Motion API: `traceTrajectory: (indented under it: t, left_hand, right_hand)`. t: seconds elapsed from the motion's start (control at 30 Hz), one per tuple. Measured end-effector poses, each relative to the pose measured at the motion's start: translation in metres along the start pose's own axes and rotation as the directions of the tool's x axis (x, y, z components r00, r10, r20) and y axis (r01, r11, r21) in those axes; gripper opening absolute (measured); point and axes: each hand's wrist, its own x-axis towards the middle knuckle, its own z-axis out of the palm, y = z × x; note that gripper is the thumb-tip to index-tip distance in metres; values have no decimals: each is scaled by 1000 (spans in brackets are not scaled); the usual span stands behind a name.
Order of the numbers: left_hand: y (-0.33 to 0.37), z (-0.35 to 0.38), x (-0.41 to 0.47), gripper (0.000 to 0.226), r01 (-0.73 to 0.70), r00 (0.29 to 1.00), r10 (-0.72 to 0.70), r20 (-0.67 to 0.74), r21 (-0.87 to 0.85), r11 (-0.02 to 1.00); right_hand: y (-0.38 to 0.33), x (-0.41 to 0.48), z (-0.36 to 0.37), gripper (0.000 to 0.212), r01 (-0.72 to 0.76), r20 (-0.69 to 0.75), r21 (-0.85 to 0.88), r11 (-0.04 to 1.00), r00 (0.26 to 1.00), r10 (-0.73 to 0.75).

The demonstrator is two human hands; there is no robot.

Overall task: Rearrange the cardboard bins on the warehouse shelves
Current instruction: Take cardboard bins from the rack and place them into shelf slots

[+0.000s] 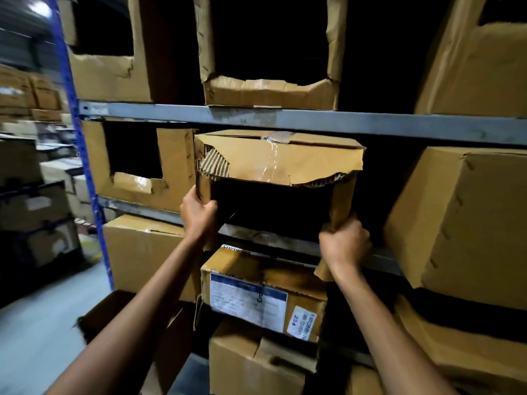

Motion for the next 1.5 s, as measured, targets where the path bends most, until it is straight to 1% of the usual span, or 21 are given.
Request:
traceTrajectory:
  t: [0.13, 0.27, 0.37, 0.47, 0.57, 0.6, 0.63, 0.7, 0.73, 0.8, 0.9, 0.93, 0.97, 1.07, 1.13, 1.27, 1.33, 1.37, 1.43, 1.5]
  left_hand:
    - [17, -28, -32, 24, 0, 1000, 0, -2, -3, 1000]
    - [31, -55, -61, 26, -5, 1000, 5, -18, 11, 1000]
    - [37, -81, -78, 30, -2, 999, 3, -39, 19, 1000]
    - [43, -107, -96, 25, -30, 998, 32, -60, 41, 999]
    - [47, -139, -116, 18, -72, 991, 77, -105, 50, 996]
    - [45, -150, -119, 15, -69, 988, 77, -133, 61, 996]
    - [41, -162, -124, 13, -57, 987, 67, -148, 73, 996]
    - [35, -186, -133, 24, -41, 984, 55, -171, 87, 995]
    - [34, -197, -138, 30, -36, 980, 52, -190, 85, 996]
    - [37, -217, -148, 33, -33, 973, 49, -227, 76, 997]
    - [41, -247, -164, 30, -56, 965, 81, -250, 107, 993]
    - [42, -256, -168, 27, -55, 961, 85, -264, 119, 991]
    - [44, -267, -173, 25, -55, 954, 89, -288, 123, 991]
    - [56, -299, -191, 22, -81, 920, 128, -370, 140, 987]
    - [67, -322, -208, 20, -98, 889, 160, -429, 162, 982]
    - [91, -375, -248, 18, -45, 824, 174, -540, 243, 969]
    - [105, -400, -273, 14, 6, 800, 165, -577, 282, 959]
    - [111, -411, -286, 17, 37, 785, 164, -597, 310, 950]
    - [123, -425, -313, 21, 93, 765, 157, -625, 347, 933]
    - [133, -435, -344, 22, 158, 734, 159, -660, 394, 906]
  right_hand:
    - [-1, -26, -26, 28, 43, 28, 7, 999, 999, -44]
    - [-6, -56, -46, 17, 37, 87, 21, 999, 995, -39]
    - [-12, -86, -57, 19, 53, 62, 43, 998, 997, -56]
    - [-20, -122, -69, 16, 25, 33, 89, 996, 999, -28]
    - [-27, -160, -78, 13, 88, -38, 114, 990, 996, -84]
    - [-28, -170, -78, 20, 109, -51, 110, 988, 993, -104]
    - [-27, -183, -77, 33, 122, -53, 109, 987, 992, -117]
    - [-28, -210, -78, 58, 175, -44, 145, 974, 984, -170]
    - [-29, -223, -77, 66, 208, -33, 156, 966, 978, -205]
    - [-33, -247, -78, 79, 259, -2, 146, 955, 965, -262]
    - [-41, -277, -77, 99, 314, 26, 159, 936, 946, -322]
    - [-45, -285, -79, 102, 317, 46, 189, 930, 943, -330]
    - [-50, -294, -81, 101, 328, 64, 206, 922, 936, -347]
    - [-62, -321, -96, 99, 404, 76, 245, 881, 898, -433]
    - [-73, -341, -113, 101, 450, 86, 304, 840, 865, -494]
    - [-93, -372, -148, 103, 499, 126, 400, 769, 801, -586]
    - [-101, -379, -166, 107, 474, 182, 456, 753, 779, -601]
    - [-102, -380, -171, 108, 446, 230, 485, 752, 765, -602]
    - [-100, -379, -174, 110, 345, 359, 546, 763, 727, -585]
    - [-98, -376, -174, 106, 218, 521, 570, 792, 650, -554]
